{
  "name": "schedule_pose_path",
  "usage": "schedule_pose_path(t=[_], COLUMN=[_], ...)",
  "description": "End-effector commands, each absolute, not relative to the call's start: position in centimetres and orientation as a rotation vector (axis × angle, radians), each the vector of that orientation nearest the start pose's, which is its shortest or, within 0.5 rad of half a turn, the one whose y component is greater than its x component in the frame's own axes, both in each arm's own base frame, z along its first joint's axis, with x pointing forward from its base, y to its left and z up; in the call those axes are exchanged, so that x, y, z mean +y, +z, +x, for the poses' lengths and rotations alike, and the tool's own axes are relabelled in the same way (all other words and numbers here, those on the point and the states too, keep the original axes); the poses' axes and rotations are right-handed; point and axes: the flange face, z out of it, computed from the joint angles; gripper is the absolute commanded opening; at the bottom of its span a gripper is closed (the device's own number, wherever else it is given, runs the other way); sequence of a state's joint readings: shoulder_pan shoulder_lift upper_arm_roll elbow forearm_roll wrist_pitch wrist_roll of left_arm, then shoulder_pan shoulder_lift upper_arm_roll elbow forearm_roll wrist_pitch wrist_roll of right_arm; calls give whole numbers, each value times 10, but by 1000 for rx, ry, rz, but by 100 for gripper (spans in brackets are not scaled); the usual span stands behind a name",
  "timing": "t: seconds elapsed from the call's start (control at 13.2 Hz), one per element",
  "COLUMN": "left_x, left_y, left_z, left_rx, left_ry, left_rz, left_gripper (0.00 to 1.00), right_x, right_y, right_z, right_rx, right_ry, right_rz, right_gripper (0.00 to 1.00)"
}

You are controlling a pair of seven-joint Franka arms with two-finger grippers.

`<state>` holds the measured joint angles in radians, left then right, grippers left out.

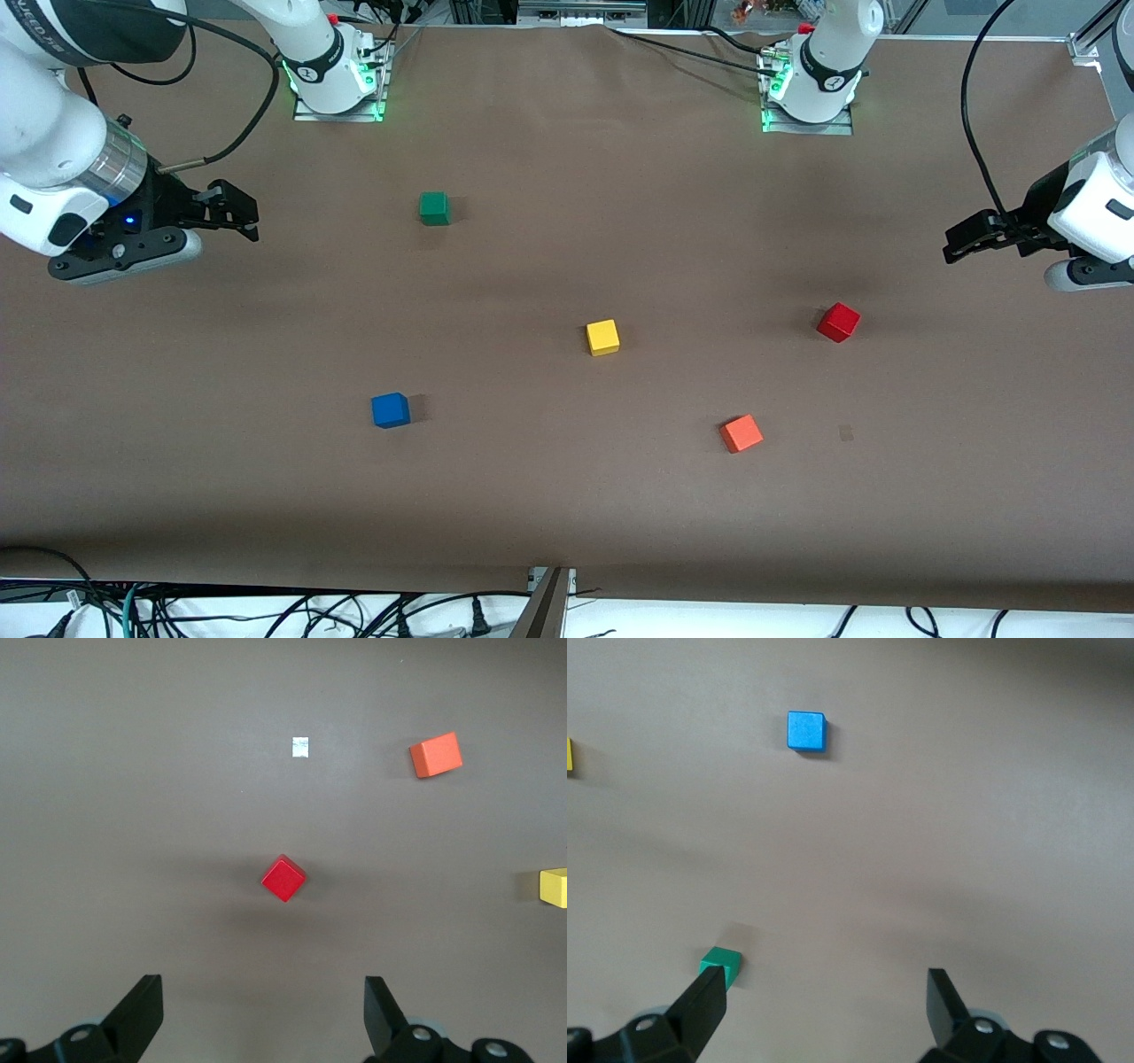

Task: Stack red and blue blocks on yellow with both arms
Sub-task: 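Reach the left gripper down to the red cube and grasp it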

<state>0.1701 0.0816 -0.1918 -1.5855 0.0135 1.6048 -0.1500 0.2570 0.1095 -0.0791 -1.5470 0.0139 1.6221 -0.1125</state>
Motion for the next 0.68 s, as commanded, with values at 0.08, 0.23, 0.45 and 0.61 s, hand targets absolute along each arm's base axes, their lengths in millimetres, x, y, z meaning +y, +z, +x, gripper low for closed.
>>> schedule_pose_path(t=[0.08,0.23,0.45,0.61], left_x=[-5,-10,-16,-28], left_y=[576,563,499,458], left_z=[575,581,594,595], left_rx=[-150,-123,-1,257], left_ry=[83,83,214,208], left_rz=[-3143,-3145,-3165,-3169], left_gripper=[100,100,100,100], right_x=[122,128,126,125], right_y=[587,589,589,586], right_z=[575,574,574,577], right_rx=[-515,-532,-524,-520], right_ry=[4,-3,-3,1], right_rz=[-3105,-3104,-3104,-3107], right_gripper=[100,100,100,100])
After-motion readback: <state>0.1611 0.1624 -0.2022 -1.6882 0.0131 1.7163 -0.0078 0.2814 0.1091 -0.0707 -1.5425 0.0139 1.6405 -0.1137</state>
